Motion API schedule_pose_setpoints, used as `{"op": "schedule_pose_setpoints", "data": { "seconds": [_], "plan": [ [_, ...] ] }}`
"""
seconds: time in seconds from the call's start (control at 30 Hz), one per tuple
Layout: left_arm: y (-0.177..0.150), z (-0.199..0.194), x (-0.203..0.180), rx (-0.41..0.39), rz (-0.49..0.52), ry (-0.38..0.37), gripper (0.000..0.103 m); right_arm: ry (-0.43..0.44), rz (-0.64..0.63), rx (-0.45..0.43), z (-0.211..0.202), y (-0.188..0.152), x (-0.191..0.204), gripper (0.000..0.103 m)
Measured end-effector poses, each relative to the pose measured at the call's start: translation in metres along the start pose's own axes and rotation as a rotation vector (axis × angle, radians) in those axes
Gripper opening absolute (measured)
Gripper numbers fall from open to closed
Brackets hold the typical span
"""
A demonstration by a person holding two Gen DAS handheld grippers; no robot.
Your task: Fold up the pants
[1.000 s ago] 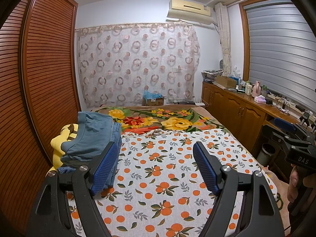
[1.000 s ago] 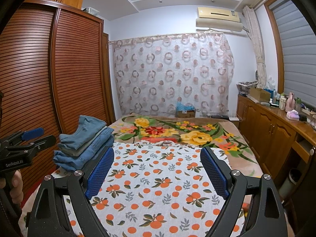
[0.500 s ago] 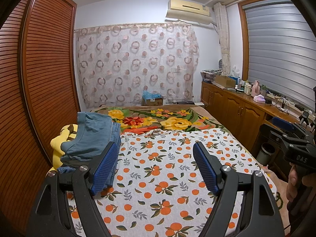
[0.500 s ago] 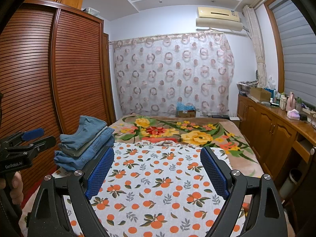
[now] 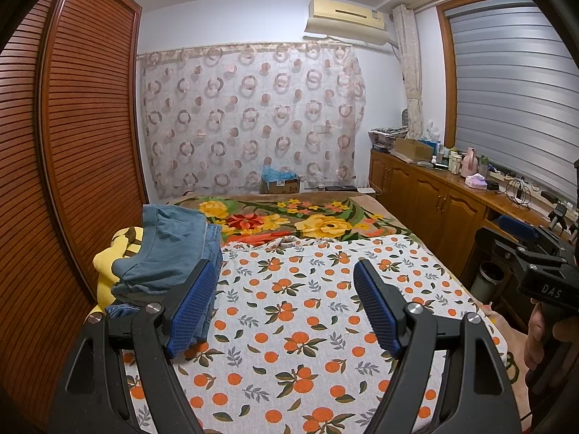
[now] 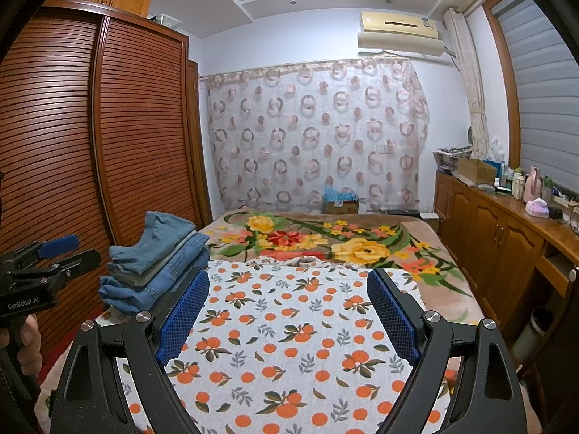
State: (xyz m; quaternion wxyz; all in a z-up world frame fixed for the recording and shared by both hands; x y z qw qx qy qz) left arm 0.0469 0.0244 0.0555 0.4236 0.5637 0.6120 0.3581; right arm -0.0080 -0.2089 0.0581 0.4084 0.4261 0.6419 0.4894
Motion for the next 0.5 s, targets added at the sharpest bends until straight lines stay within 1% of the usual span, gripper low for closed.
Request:
{"op": "schedule_pose_setpoints", "data": {
  "seconds": [0.5],
  "plan": [
    [-0.0005, 0.0001, 0.0022, 0.000, 0.000, 0.002, 0.079, -0.002, 0.001, 0.001, 0.0001, -0.0013, 0.0002, 0.090]
  ]
}}
Point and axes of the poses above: each gripper's, at about its wrist camera, not at the fingertips, and z roughly the way its jaws point, x to its left, y to its top, the point moved 3 cm from there along z, roughly the way its jaws point, and after that the axes turned 7 degrees about -z, right-handed, at the moved point
